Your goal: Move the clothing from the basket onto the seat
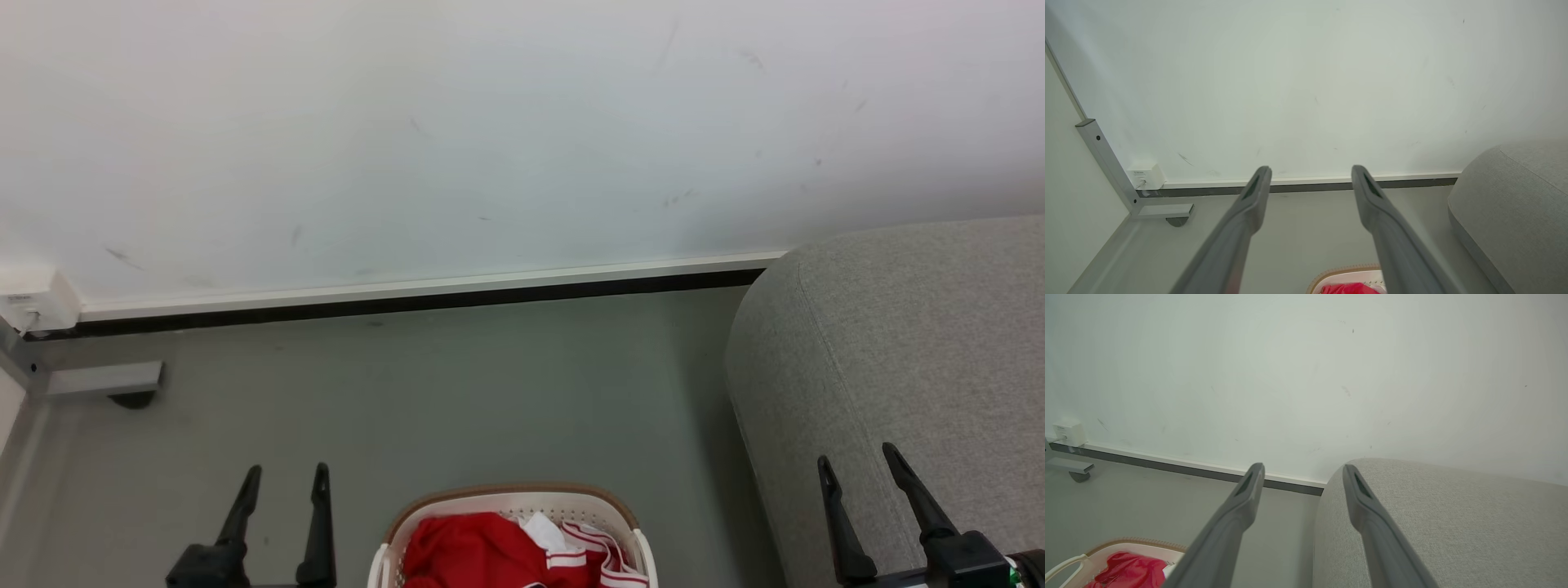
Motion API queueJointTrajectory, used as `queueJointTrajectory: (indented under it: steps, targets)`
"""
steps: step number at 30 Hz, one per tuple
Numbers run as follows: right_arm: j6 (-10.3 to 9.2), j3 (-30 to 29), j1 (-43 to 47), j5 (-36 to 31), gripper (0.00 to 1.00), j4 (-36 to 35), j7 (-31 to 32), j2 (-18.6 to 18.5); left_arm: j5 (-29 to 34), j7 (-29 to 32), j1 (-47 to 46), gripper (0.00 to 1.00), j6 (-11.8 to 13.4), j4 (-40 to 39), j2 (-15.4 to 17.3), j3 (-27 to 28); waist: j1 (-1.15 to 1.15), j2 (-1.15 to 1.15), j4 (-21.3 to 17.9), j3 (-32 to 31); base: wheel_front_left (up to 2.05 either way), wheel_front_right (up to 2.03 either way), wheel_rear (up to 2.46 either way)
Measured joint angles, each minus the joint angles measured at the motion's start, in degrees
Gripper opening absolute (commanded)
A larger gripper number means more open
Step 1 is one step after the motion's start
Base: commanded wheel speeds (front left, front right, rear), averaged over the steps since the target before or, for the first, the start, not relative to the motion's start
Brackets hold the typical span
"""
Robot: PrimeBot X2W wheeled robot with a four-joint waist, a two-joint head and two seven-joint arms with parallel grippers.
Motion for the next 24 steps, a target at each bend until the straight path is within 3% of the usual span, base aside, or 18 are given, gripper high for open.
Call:
queueJointTrajectory:
  steps: [24]
  targets:
    - [0.00,-1.1,0.0,0.5,1.00,0.3,0.0,0.0,-0.4,0.0,0.2,1.00,-1.0,0.8,-0.3,0.3,0.00,0.00,0.6,0.2,0.00,0.00,0.00]
